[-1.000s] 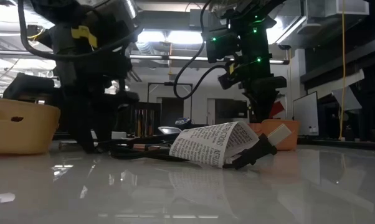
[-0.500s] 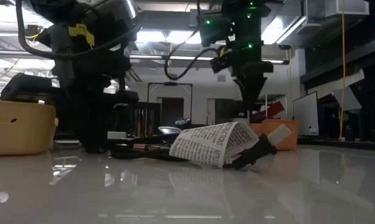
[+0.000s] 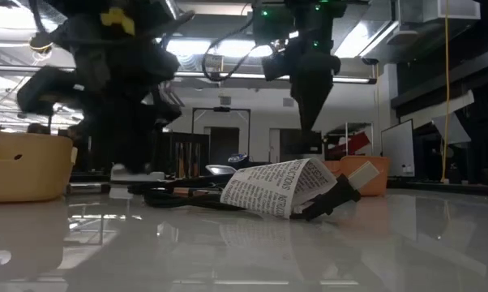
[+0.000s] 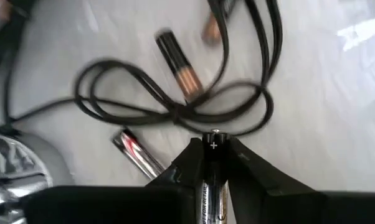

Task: Sort batteries
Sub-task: Put the silver battery into the yellow bin

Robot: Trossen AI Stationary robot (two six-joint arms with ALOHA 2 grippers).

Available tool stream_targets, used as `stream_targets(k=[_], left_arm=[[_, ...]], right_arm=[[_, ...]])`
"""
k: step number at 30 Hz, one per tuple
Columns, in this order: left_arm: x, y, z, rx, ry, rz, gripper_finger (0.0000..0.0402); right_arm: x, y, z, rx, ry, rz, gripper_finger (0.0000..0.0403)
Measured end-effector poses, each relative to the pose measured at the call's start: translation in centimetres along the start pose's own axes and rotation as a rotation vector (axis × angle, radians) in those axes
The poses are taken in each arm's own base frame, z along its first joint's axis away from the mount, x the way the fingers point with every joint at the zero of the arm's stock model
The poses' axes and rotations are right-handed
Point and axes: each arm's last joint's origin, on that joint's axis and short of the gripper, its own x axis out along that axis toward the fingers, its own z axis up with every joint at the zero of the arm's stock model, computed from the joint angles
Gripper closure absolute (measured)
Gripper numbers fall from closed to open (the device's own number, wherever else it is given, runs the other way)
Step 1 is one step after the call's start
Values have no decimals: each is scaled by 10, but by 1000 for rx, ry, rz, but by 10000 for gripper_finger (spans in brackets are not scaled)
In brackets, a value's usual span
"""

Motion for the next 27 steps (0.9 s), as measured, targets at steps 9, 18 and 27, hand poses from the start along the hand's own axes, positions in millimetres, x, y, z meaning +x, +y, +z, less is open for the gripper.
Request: stream_targets(k=[9,18,27], left_arm=[[-45,4,18,-46,-71,13,348],[-92,-9,8,-289,-33,-42,351],[-102,-41,0,-348,42,-145,351]], right_arm=[[-1,18,8,-42,-80,120,253],[0,43,17,100,-158,-17,253],[7,40,19,310,-153,-58,253]])
